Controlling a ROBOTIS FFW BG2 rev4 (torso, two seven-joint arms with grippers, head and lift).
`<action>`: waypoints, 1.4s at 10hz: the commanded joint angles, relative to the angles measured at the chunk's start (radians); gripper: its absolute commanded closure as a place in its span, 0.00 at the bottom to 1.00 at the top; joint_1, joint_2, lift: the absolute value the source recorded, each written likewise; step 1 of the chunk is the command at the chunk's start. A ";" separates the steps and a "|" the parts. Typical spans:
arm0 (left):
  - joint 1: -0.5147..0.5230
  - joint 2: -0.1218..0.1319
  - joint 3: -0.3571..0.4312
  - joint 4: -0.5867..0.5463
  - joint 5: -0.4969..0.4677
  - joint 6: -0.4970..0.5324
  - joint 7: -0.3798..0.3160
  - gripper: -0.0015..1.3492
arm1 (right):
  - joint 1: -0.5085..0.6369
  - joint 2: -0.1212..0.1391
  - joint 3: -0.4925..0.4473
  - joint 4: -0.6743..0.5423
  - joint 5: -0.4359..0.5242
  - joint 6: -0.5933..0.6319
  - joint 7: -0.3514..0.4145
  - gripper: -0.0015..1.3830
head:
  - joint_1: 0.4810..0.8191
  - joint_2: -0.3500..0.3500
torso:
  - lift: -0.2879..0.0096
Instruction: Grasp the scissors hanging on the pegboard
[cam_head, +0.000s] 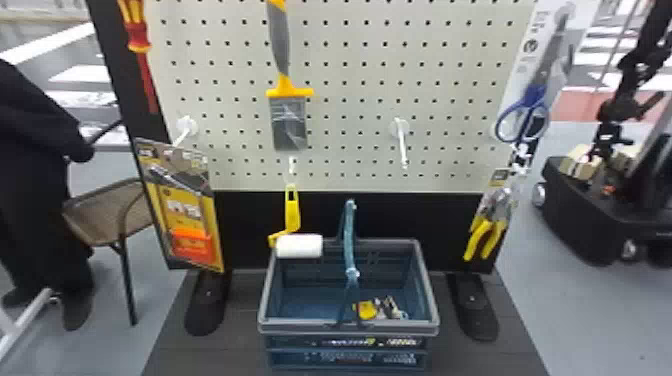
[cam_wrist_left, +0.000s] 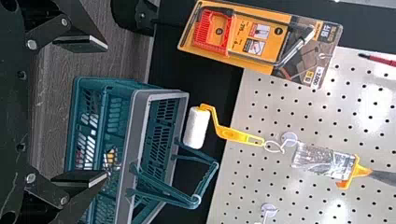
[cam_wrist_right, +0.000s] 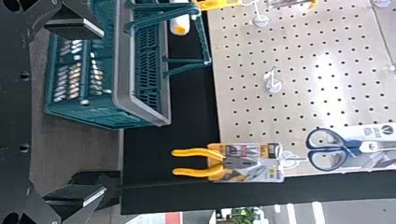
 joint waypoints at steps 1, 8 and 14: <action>0.000 0.000 0.000 0.000 0.000 0.001 0.000 0.24 | -0.032 -0.019 0.000 -0.001 -0.004 0.000 0.000 0.09 | 0.20 0.50 | 0.63; -0.007 0.003 -0.003 0.007 0.003 0.000 0.000 0.24 | -0.271 -0.103 -0.016 0.014 -0.050 0.091 0.068 0.08 | 0.20 0.50 | 0.63; -0.026 0.015 -0.011 0.017 0.008 -0.002 0.000 0.24 | -0.524 -0.103 -0.198 -0.006 0.035 0.246 0.279 0.08 | 0.20 0.50 | 0.63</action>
